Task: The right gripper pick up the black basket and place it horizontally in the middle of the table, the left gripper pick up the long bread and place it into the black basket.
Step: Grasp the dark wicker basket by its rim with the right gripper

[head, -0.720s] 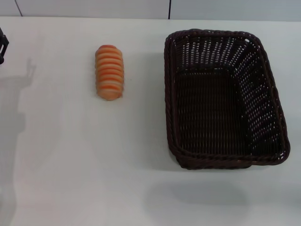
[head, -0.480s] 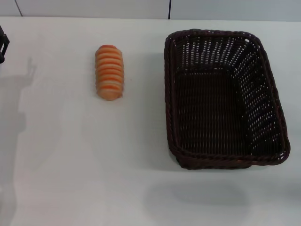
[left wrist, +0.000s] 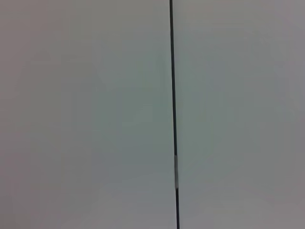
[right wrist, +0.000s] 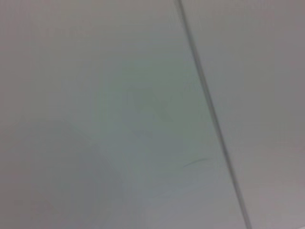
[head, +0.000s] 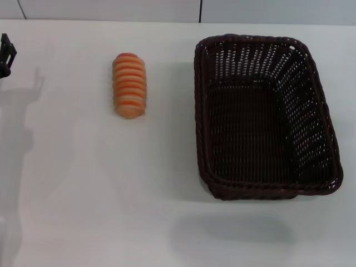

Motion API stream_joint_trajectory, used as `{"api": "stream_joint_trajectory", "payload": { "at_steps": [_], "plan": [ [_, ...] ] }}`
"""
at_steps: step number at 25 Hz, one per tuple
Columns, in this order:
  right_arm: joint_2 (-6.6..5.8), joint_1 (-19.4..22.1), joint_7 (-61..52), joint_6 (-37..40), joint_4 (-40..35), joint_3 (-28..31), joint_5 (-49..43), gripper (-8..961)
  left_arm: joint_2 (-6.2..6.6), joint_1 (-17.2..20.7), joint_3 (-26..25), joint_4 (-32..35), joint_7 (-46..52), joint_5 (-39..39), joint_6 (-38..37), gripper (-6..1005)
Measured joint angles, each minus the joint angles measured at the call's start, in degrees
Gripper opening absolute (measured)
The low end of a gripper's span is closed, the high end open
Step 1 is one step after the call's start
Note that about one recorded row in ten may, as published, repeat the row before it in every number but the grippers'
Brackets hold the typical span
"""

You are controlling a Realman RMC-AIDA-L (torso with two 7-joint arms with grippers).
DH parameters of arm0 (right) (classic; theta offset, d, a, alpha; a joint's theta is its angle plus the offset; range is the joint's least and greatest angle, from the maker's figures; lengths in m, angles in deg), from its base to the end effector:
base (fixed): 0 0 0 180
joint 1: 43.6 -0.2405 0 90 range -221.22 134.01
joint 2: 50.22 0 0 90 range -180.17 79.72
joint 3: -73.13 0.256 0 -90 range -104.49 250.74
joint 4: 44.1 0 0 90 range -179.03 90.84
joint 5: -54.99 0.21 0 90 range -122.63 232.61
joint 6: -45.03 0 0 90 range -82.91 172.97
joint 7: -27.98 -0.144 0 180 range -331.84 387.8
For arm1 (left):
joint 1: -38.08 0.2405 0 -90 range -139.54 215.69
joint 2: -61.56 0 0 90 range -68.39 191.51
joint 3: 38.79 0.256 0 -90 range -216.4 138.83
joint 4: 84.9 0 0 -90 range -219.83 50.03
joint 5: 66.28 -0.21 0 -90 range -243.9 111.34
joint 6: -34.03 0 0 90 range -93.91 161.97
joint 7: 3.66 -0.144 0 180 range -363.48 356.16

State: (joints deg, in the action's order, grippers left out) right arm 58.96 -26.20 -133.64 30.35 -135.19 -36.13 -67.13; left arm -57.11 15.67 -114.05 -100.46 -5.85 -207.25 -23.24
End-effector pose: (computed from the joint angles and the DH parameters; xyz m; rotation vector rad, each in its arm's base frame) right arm 0.2819 0.2675 0.0838 -1.3960 0.9321 0.7152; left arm -0.3566 0.3437 0.0240 -1.3601 -0.5875 -0.5271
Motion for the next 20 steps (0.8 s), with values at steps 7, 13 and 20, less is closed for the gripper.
{"api": "stream_joint_trajectory", "payload": {
  "at_steps": [7, 13, 20],
  "plan": [
    [9.70, -8.3, 3.3, 56.4, -9.3, 25.2, -7.6, 777, 0.03, -1.2, -0.5, 0.1, 0.3, 0.0, 0.6, 836],
    [9.65, -15.0, 4.2, 66.3, -5.6, 25.9, -7.8, 753, 0.01, -2.0, -0.4, 0.1, 0.3, 0.0, 1.7, 835],
    [9.65, -17.3, 4.7, 65.3, -2.5, 26.0, -7.7, 725, -0.01, -2.2, -0.4, 0.1, 0.4, 0.0, 2.0, 833]
  ]
}}
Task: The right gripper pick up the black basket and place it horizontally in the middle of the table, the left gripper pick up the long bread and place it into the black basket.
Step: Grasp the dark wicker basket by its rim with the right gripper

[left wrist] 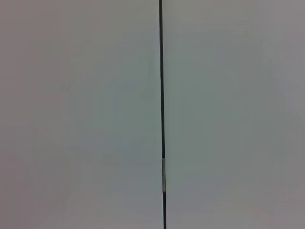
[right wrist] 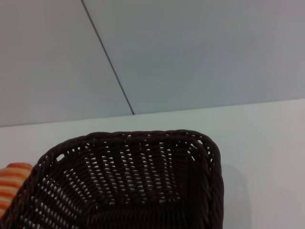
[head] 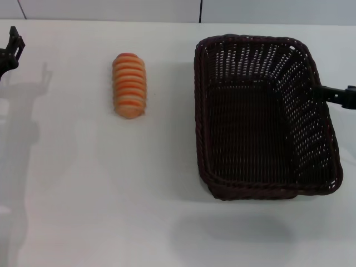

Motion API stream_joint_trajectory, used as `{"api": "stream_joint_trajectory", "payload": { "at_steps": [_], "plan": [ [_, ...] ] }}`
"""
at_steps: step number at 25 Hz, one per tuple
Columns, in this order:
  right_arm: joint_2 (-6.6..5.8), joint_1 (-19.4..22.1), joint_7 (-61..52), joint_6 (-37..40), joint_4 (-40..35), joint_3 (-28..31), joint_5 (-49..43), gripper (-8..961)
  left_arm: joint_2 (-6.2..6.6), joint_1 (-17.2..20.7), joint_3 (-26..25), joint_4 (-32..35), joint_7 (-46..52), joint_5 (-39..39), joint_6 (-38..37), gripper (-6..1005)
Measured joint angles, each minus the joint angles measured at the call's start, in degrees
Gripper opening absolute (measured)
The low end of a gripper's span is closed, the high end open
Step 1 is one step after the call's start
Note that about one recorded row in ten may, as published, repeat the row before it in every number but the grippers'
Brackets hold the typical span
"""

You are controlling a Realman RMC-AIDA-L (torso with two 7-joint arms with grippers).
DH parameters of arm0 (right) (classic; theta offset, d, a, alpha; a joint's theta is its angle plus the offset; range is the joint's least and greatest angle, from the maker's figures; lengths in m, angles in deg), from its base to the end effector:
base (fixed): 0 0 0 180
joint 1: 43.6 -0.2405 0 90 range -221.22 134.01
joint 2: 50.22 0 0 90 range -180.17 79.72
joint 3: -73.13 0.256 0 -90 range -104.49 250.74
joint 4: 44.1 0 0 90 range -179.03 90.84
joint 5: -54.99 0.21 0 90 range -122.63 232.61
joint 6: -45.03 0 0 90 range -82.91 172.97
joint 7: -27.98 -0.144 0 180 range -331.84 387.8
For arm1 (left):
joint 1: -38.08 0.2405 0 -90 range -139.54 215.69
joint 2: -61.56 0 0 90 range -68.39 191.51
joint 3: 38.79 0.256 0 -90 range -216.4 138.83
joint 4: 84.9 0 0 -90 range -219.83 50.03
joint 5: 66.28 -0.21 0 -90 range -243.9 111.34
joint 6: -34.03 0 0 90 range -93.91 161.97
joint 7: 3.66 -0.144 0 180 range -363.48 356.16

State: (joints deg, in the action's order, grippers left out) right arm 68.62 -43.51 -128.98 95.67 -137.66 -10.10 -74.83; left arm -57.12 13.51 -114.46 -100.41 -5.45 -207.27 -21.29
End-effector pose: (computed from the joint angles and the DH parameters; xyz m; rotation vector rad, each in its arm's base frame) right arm 0.2471 0.3127 0.0488 -1.9762 1.2311 0.3570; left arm -0.3477 0.3569 0.0216 -1.3779 -0.5977 -0.5407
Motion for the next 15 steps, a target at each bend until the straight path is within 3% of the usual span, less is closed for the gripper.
{"api": "stream_joint_trajectory", "payload": {
  "at_steps": [8, 15],
  "plan": [
    [-0.08, -5.9, 1.9, -0.7, 9.1, 0.7, 0.1, 694, 0.04, -0.1, 0.2, 0.0, 0.0, 0.0, 0.1, 831],
    [-0.01, -7.1, 5.3, -3.0, 12.3, 0.8, 0.2, 666, 0.04, -0.1, 0.0, 0.0, 0.1, 0.0, 0.3, 830]
  ]
}}
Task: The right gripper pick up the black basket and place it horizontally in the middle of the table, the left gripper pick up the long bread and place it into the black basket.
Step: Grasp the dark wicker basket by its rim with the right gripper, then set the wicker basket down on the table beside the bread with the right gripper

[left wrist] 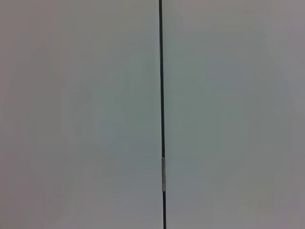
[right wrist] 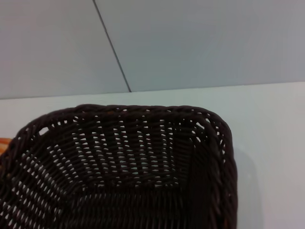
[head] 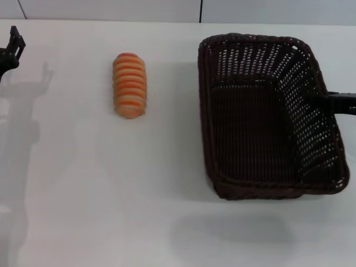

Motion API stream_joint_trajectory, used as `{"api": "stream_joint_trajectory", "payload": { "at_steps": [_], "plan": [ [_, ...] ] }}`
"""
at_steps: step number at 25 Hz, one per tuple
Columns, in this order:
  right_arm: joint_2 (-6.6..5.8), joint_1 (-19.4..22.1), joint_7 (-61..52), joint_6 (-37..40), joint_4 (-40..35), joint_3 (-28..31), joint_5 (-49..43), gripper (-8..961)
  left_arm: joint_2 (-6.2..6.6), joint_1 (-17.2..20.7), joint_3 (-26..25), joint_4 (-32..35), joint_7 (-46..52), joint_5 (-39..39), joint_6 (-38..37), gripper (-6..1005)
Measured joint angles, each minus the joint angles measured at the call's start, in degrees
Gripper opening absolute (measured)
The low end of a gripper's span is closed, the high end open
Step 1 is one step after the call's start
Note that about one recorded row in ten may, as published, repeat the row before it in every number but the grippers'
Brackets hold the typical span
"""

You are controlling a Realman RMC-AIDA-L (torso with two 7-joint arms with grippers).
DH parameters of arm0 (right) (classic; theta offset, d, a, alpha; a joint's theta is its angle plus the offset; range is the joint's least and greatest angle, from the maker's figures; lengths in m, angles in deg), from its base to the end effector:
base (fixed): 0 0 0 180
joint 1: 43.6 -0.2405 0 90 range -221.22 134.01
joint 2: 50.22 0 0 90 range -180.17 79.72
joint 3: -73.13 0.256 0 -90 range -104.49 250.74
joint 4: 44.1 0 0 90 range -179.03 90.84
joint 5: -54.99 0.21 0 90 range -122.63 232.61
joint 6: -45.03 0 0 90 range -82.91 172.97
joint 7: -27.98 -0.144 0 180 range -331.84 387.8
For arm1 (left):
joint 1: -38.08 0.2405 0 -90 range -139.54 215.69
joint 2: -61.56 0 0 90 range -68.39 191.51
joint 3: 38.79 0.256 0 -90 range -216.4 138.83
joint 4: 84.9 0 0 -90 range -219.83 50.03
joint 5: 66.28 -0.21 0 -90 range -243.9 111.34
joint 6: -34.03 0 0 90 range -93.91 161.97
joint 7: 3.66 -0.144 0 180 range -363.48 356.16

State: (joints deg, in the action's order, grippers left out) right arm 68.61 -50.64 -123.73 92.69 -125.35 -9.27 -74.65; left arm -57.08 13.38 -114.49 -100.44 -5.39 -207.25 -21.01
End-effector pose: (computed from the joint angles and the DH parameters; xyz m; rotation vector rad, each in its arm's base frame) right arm 0.2643 0.3363 0.0250 -2.0226 1.2225 0.2825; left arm -0.3475 0.3578 0.0216 -1.3793 -0.6005 -0.5405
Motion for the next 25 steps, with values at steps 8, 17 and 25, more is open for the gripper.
{"api": "stream_joint_trajectory", "payload": {
  "at_steps": [8, 17, 25],
  "plan": [
    [0.04, -4.4, 4.8, -1.4, 6.0, 0.1, 0.1, 441, -0.01, -0.3, -0.1, 0.0, -0.1, 0.0, 0.7, 828],
    [0.02, -2.8, 11.8, -0.6, 1.9, -0.7, 6.2, 239, -0.01, -0.3, -0.1, 0.0, 0.0, 0.0, 0.7, 825],
    [-0.34, -0.7, 15.9, 8.4, -8.8, 4.4, 8.8, 225, -0.09, -0.2, -0.1, 0.0, 0.0, 0.0, 0.7, 824]
  ]
}}
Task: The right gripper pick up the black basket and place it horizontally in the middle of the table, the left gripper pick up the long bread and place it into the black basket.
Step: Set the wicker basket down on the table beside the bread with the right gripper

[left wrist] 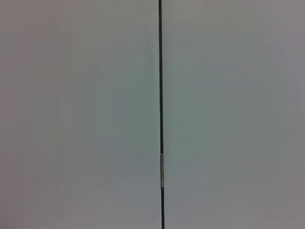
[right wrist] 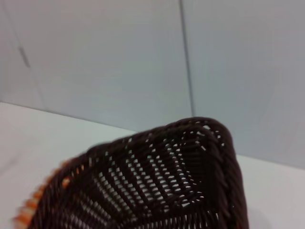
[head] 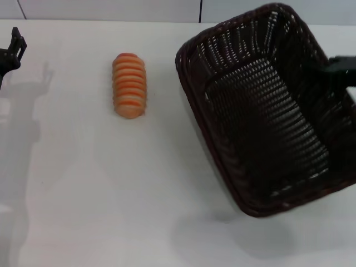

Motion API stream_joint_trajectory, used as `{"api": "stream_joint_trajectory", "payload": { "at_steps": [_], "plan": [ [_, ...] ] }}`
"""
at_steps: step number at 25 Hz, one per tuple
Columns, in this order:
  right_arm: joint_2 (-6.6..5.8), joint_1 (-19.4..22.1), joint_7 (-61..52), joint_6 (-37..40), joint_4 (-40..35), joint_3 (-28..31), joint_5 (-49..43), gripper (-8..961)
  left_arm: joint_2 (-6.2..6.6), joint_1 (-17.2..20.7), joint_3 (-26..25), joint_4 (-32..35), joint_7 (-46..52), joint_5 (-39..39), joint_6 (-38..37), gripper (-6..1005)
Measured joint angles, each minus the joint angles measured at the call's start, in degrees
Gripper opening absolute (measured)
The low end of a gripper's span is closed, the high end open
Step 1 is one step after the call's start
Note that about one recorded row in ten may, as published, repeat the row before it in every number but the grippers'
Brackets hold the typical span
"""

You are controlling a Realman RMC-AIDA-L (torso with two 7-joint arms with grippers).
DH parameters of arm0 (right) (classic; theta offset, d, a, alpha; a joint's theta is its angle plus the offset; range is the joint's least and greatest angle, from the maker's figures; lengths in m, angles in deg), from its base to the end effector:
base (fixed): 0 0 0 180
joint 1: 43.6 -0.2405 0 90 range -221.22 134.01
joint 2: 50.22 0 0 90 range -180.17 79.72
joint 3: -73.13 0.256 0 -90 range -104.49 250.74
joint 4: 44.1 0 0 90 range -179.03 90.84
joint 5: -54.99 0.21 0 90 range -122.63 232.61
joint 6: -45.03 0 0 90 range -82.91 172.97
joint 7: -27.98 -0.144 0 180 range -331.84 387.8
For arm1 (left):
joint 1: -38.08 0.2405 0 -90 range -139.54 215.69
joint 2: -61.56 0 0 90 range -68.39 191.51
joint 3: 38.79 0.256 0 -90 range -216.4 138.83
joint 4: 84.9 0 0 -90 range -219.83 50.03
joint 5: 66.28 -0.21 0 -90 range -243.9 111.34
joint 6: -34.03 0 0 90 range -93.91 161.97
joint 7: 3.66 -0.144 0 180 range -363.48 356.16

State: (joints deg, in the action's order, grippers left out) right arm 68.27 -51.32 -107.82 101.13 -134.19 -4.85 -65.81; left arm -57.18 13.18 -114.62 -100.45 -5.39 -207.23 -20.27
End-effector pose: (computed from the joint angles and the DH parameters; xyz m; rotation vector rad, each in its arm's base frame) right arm 0.2160 0.3375 0.0543 -2.2249 0.8856 0.3606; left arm -0.3474 0.3589 0.0198 -1.3831 -0.6110 -0.5362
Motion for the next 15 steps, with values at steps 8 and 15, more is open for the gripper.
{"api": "stream_joint_trajectory", "payload": {
  "at_steps": [8, 15],
  "plan": [
    [-0.07, -9.8, 8.3, 23.0, -0.2, 15.9, 9.3, 203, -0.07, -0.1, 0.0, -0.1, 0.0, 0.1, 0.0, 822],
    [-0.08, -14.9, 9.9, 28.7, 1.0, 15.9, 9.6, 202, -0.20, -0.2, 0.0, -0.1, 0.0, 0.1, 0.0, 820]
  ]
}}
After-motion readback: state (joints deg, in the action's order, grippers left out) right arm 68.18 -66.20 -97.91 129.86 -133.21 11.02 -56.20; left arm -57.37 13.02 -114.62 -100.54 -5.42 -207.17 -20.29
